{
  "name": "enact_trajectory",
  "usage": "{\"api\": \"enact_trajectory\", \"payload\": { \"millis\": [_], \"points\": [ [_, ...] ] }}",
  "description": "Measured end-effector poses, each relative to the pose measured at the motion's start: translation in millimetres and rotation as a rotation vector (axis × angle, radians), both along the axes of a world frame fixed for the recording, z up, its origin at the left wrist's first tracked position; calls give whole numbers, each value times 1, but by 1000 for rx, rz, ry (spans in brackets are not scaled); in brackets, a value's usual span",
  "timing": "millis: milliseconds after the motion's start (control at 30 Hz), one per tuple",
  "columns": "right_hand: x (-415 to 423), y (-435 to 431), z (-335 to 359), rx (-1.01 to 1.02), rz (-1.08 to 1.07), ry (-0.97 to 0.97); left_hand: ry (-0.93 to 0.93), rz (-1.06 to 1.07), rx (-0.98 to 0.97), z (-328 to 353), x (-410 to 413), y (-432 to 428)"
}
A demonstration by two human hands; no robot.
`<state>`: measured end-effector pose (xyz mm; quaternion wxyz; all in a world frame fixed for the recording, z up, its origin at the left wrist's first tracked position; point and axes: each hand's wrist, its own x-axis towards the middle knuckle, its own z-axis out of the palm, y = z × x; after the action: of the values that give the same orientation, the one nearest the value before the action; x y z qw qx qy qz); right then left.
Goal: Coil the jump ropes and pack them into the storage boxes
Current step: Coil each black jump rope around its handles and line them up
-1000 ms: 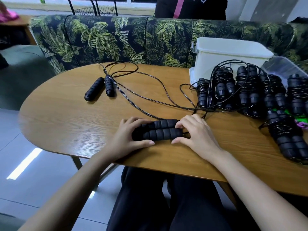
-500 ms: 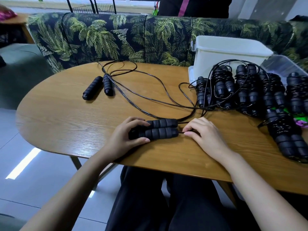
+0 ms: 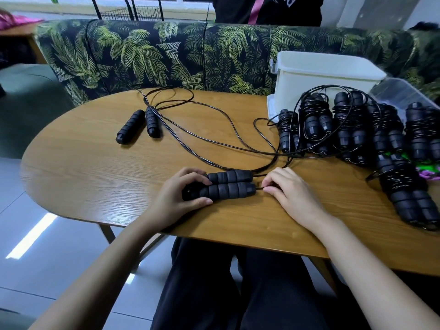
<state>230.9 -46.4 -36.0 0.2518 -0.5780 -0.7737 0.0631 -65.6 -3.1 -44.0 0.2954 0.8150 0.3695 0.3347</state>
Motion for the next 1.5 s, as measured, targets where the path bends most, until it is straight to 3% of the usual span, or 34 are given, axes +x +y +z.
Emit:
{"api": "enact_trajectory", "payload": {
  "millis": [367,600,800,967,1067,1200,1500],
  "points": [
    [10,12,12,68,26,-372,114,80,93,1,-14,10],
    [7,16,6,292,-145,-360,102,323,178,-9,-3,12],
    [7,15,15,254,-408,-382,90,382,171,-1,21,18],
    [27,12,0,121,-268,-316,160,245,187,9,16,23],
    [30,7,-2,137,-347,-288,191,179,206,9,11,25],
    [20,-2,-2,240,-421,-375,206,178,189,9,10,25],
    [-74,-28,-19,444,-190,-293,177,271,155,10,16,27]
  ]
}}
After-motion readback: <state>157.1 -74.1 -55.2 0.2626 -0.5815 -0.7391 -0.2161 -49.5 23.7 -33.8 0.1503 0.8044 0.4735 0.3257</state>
